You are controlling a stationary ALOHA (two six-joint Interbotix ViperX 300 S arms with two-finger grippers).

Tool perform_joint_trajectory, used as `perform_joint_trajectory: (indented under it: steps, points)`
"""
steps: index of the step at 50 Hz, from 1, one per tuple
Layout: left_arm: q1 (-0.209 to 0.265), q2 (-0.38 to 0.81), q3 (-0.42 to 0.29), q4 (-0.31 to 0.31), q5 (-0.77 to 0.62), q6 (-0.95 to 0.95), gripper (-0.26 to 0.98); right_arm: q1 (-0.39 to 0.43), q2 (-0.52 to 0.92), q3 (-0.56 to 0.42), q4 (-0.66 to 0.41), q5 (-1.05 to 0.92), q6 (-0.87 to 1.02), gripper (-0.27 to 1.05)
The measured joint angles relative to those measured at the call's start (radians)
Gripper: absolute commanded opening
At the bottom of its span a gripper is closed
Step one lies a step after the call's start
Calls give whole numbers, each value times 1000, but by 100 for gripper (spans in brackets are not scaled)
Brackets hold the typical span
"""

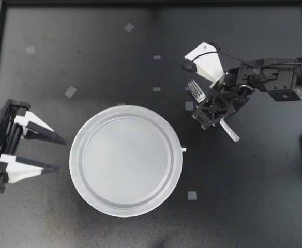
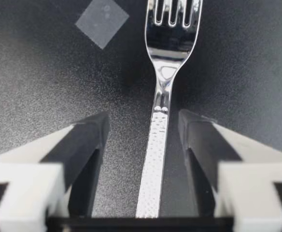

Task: Pick up the fork and place it on the plate.

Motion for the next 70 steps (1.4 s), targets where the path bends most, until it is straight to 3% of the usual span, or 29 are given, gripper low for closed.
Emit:
perform_joint_trajectory:
  steps: [8, 21, 58, 70]
  points:
    - [-14, 0, 0, 2, -8, 2, 57, -2, 3, 0, 0, 0, 9, 53]
    - [-28, 0, 0, 2, -9, 2, 57, -11, 3, -2, -2, 2, 11, 35]
    - [-48, 0, 6, 2, -9, 2, 57, -29, 38, -8, -2, 2, 11, 32]
    - [-48, 0, 20, 0, -18, 2, 57, -28, 38, -23, 0, 2, 3, 1]
